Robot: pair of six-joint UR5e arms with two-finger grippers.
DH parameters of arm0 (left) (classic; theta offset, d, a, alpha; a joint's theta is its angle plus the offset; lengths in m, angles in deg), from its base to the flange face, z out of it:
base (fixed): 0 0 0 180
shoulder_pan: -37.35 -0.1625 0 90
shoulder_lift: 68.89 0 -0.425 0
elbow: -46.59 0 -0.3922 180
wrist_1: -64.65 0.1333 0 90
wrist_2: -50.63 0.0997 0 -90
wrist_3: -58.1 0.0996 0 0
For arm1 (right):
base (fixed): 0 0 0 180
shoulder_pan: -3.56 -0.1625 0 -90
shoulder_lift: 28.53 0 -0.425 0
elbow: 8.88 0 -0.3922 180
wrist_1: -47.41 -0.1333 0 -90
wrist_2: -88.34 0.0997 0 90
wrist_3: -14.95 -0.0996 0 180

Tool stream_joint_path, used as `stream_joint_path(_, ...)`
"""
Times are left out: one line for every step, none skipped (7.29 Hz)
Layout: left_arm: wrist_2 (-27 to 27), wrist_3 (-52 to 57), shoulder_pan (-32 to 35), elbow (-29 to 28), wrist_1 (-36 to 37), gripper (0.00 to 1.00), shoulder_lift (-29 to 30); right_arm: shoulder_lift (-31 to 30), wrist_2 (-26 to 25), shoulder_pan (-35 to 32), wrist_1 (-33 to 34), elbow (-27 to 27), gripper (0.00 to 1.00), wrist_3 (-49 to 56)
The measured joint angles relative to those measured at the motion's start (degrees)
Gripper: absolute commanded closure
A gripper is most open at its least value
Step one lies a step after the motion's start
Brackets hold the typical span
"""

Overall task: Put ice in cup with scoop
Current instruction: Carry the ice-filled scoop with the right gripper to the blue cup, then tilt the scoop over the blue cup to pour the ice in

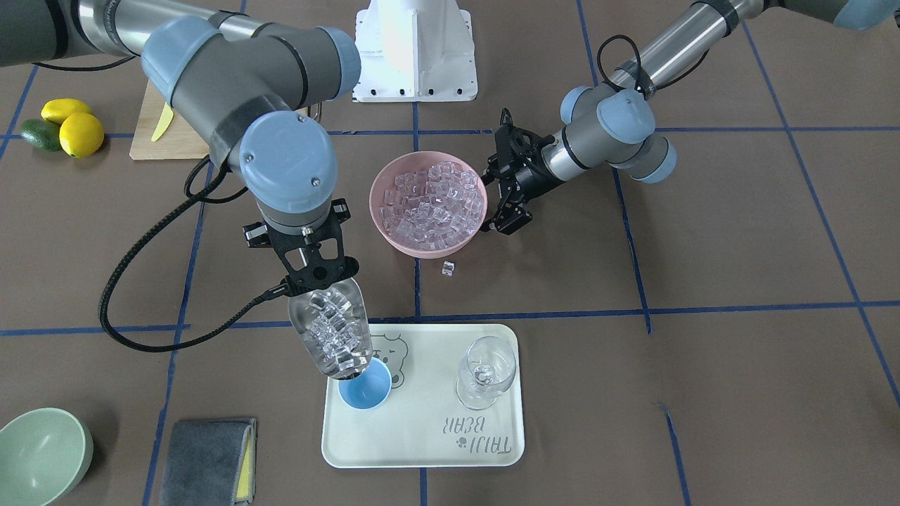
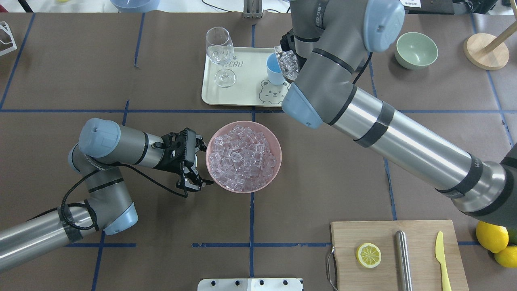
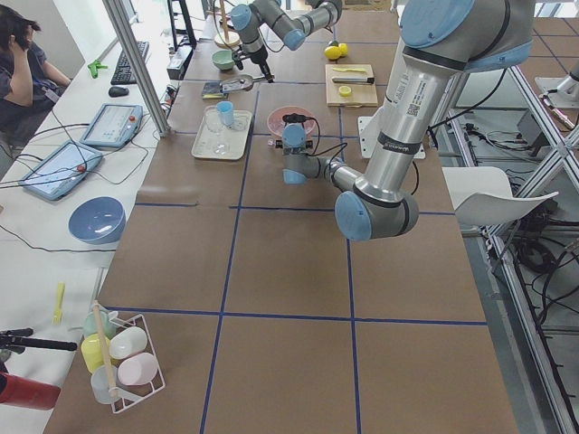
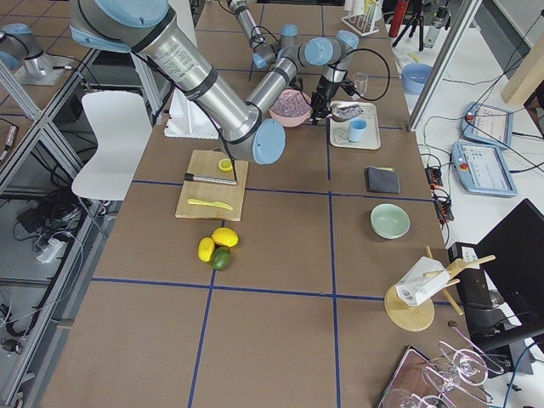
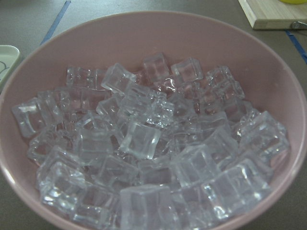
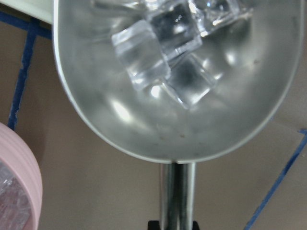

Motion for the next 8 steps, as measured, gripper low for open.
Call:
stream_joint_path(0.0, 0.0, -0.09, -0.03, -0.01, 0.0, 0.01, 2.26, -2.1, -0.04, 3.02, -2.65, 1.0, 3.0)
stream_joint_path(0.0, 0.0, -0.12, -0.06, 0.01, 0.0, 0.0, 4.35, -5.2, -0.06, 7.1, -4.54, 1.0, 8.02)
stream_joint_path(0.0, 0.0, -0.14, -0.08, 0.0, 0.0, 0.0, 5.71, -8.07, -0.08, 10.56, -5.52, 1.0, 12.33)
stream_joint_path(0.0, 0.0, -0.15, -0.09, -0.03, 0.0, -0.01, 6.36, -9.92, -0.1, 12.92, -5.99, 1.0, 15.63)
stream_joint_path(0.0, 0.0, -0.15, -0.09, -0.03, 0.0, -0.04, 7.09, -11.55, -0.12, 15.28, -6.61, 1.0, 18.31)
stream_joint_path(0.0, 0.0, -0.15, -0.09, -0.01, 0.0, -0.07, 8.07, -13.21, -0.1, 17.7, -7.43, 1.0, 20.46)
stream_joint_path(0.0, 0.0, -0.15, -0.09, -0.04, 0.0, -0.07, 8.95, -14.67, -0.09, 19.65, -8.2, 1.0, 22.39)
stream_joint_path(0.0, 0.0, -0.15, -0.09, -0.05, 0.0, -0.08, 10.2, -15.95, -0.08, 20.88, -9.8, 1.0, 23.76)
